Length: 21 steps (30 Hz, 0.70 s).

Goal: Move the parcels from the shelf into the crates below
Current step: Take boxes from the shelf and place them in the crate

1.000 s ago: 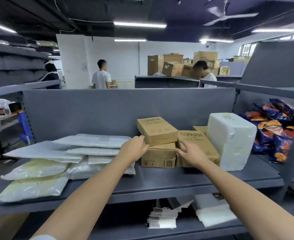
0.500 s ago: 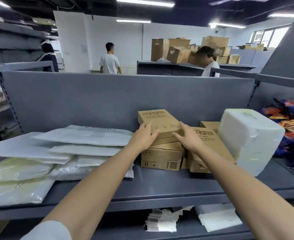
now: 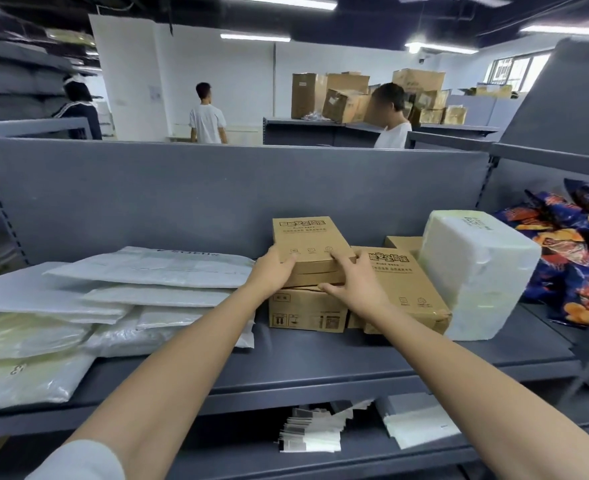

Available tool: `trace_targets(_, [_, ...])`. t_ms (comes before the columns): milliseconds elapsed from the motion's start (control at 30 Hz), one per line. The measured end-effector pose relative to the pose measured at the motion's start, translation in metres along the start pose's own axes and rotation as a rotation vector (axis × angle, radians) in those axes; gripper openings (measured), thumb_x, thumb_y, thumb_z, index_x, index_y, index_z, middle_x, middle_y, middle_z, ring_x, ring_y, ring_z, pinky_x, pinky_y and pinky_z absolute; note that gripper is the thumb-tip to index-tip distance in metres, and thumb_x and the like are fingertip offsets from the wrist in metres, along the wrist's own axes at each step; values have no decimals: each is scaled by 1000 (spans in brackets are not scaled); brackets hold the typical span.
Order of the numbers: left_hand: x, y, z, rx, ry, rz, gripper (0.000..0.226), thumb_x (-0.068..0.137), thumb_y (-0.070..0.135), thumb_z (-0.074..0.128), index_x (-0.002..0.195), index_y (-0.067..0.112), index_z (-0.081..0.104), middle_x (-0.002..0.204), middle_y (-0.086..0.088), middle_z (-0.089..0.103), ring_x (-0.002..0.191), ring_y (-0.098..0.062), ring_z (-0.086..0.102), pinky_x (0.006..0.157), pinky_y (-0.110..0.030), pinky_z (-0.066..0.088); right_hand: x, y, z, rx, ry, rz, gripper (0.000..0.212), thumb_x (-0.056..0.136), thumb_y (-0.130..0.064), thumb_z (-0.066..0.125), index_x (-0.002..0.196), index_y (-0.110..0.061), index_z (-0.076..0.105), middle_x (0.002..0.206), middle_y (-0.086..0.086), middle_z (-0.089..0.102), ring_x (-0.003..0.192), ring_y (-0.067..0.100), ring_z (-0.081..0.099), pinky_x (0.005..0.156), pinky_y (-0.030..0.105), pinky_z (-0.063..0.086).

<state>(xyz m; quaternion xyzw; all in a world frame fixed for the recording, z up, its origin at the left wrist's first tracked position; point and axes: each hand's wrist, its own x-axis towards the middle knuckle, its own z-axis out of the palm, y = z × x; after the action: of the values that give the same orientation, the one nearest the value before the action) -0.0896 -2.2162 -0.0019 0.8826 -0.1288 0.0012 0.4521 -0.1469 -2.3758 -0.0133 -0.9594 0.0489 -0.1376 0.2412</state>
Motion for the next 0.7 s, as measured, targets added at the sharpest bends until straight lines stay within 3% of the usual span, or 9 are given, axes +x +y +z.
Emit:
trace_targets(200, [-26,23,-9,-362,61,-103,37,98,18,45,135,17,46,132,-2,52,118,-23,50,95,-42,47,-32,-12,-11,-9,83,-26,72,84,-41,67,145,-24,31,150,18,16,135,31,34,111,33,32])
trace_targets(267, [-40,29,-11,-438,84,-97,36,97,15,47,132,21,49,126,3,56,113,-21,53,87,-41,50,-44,-15,-17,76,118,-21,66,85,-41,65,141,-21,37,149,15,18,129,30,42,108,33,35])
trace_targets(333, [-57,35,-11,-507,129,-55,37,95,11,51,131,20,52,129,3,58,114,-16,54,90,-36,48,-56,-18,-22,216,169,-8,55,88,-41,61,135,-16,45,145,13,24,126,28,45,107,32,35])
trace_targets(433, [-87,42,-8,-624,203,-93,63,92,7,56,148,11,27,139,-1,49,124,-13,48,101,-28,40,-73,-24,-33,340,162,19,45,95,-42,49,132,-16,49,143,12,29,127,26,45,106,32,33])
trace_targets(500, [-104,46,-5,-666,224,-138,78,92,7,57,152,12,8,143,-1,45,130,-16,44,105,-29,36,-83,-28,-41,227,99,-7,48,97,-44,42,139,-19,44,148,12,28,134,27,37,109,37,30])
trace_targets(600, [-133,52,1,-631,254,-103,83,91,7,57,152,15,1,143,-2,45,128,-16,46,100,-27,36,-97,-35,-51,55,12,-77,53,98,-48,34,146,-27,33,153,11,27,143,28,21,115,46,23])
trace_targets(700, [-166,62,11,-545,268,9,83,92,7,57,151,16,0,145,1,39,133,-14,40,99,-19,31,-113,-45,-59,97,-54,-140,51,98,-48,33,147,-40,21,155,12,24,144,29,19,115,47,22])
